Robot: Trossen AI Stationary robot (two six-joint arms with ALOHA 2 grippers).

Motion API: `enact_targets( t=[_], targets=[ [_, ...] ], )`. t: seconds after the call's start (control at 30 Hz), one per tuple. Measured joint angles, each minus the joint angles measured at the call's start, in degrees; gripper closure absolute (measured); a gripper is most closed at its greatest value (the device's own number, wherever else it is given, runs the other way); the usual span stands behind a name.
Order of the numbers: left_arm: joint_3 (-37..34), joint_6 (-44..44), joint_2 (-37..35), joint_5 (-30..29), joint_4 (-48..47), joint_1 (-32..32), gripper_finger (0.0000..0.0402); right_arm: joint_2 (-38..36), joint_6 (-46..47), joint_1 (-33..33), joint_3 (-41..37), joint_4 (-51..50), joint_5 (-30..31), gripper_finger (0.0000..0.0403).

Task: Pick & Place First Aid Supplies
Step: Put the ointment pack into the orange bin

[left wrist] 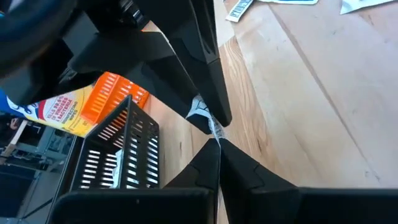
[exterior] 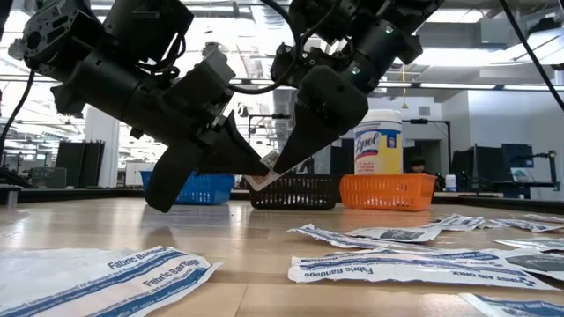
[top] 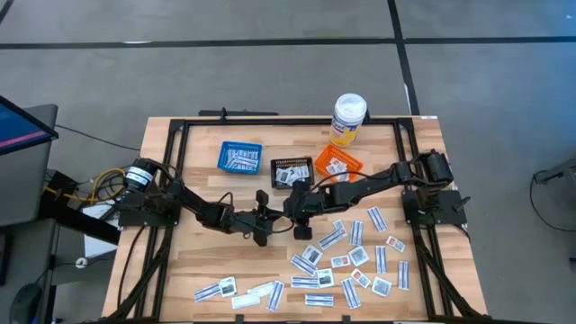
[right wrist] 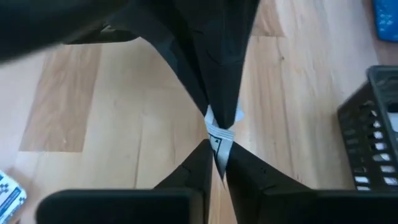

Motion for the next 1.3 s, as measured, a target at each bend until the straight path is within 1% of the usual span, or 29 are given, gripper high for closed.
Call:
enact_targets(
  t=[0.23, 0.33, 0.87, 1.0, 1.23, 1.3],
  targets=[
    [0.00, 0.00, 0.00, 0.24, -0.30, 0.02, 0.0395, -0.04, 0.30, -0.04, 0.00, -0.56, 0.55, 0.0330],
    [0.00, 0.02, 0.00, 0.31, -0.82, 0.00, 0.0396, -0.04, 0.32, -0.06, 0.00, -0.46, 0.55, 0.0322],
    [0.00, 0.02, 0.00, -0.17, -3.39, 1.73, 0.0394, -0.04, 0.95, -0.07, 0.00, 1.23, 0.75, 0.0322],
    [0.00, 0.02, 0.00, 0.15, -3.37, 1.73, 0.0396, -0.04, 2.43, -0.09, 0.00, 1.09, 0.73, 0.0336],
    [0.00, 0.53, 0.00, 0.71, -3.24, 1.73, 0.0395, -0.04, 2.62, 1.07, 0.00, 0.95, 0.59, 0.0394],
    [0.00, 0.52, 0.00, 0.70, -2.95, 1.73, 0.0396, -0.04, 3.12, 1.11, 0.00, 0.95, 0.54, 0.0399]
  ],
)
